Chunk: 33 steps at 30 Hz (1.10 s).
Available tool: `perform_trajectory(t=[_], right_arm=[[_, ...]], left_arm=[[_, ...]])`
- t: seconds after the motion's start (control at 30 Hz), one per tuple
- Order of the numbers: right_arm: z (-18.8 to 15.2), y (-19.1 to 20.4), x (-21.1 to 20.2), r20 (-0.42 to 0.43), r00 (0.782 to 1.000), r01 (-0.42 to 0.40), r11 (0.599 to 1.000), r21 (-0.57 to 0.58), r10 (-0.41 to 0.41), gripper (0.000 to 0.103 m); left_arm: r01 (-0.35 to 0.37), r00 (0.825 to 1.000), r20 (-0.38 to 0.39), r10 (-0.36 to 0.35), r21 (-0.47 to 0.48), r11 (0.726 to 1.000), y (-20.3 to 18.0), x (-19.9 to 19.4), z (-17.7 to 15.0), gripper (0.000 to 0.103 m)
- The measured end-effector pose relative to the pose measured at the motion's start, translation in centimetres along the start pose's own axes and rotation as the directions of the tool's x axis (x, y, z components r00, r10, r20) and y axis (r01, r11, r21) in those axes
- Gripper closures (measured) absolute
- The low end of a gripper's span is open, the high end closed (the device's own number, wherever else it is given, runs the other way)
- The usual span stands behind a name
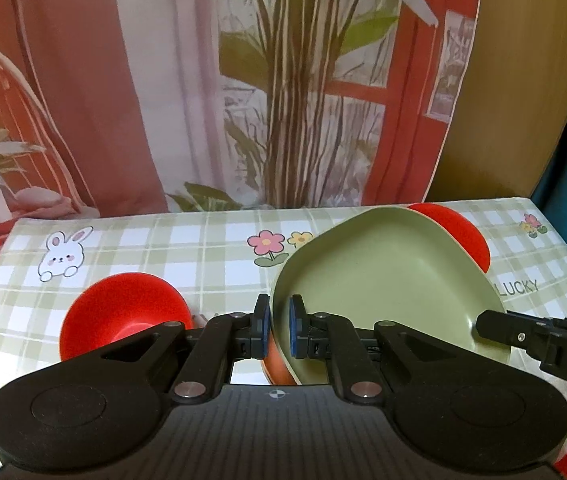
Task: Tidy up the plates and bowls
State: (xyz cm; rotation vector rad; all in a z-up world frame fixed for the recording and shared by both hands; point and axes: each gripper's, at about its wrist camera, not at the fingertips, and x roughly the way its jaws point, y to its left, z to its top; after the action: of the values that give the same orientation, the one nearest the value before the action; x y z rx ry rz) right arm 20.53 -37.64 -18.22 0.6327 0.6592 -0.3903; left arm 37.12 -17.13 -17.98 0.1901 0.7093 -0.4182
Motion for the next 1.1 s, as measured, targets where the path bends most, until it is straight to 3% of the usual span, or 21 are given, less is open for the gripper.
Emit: perform_trajectory(t=[1.1], right_arm=[[-0.2,-1.2,3.9,-0.076,0.997,0.030,1.000,0.009,-0.030,0.096]], left_arm=[[-0.067,0.996,-0.049,0.072,0.086,0.994,-0.4,3.5,-1.3,0.088]])
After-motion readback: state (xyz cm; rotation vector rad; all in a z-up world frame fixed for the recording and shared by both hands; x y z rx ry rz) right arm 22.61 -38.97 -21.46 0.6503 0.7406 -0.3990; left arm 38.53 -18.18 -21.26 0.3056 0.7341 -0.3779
